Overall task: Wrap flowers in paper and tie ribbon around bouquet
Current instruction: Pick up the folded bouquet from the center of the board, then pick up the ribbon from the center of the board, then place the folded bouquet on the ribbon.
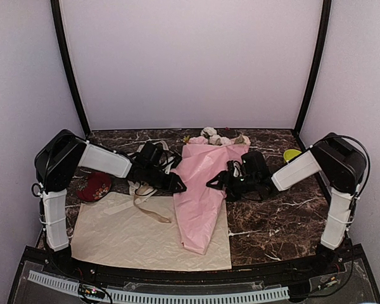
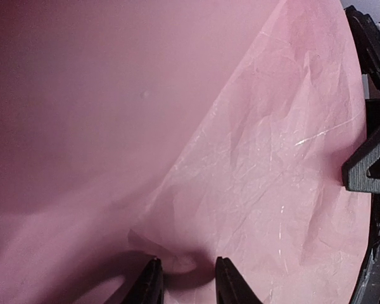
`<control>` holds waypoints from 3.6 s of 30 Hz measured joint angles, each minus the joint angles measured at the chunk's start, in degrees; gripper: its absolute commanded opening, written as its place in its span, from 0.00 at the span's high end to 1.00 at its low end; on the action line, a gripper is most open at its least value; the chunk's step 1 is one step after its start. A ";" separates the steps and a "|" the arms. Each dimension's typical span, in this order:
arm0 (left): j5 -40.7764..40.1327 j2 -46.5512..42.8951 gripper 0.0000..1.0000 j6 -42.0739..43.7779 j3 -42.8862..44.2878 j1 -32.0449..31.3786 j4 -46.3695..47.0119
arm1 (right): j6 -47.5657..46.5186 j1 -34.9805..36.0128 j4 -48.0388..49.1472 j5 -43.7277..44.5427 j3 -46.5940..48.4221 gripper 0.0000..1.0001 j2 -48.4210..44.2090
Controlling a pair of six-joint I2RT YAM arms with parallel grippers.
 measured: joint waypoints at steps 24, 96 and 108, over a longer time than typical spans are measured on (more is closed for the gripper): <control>-5.95 -16.63 0.50 5.64 -0.87 3.67 -6.93 | 2.95 0.11 -5.20 3.21 2.21 1.00 -1.55; -49.33 -49.03 1.00 28.41 43.67 17.11 -21.14 | 0.22 0.09 -9.33 3.52 4.15 1.00 -1.86; -46.64 -49.11 1.00 36.87 47.87 17.16 -14.21 | -1.09 0.09 -10.99 3.56 5.35 1.00 -1.09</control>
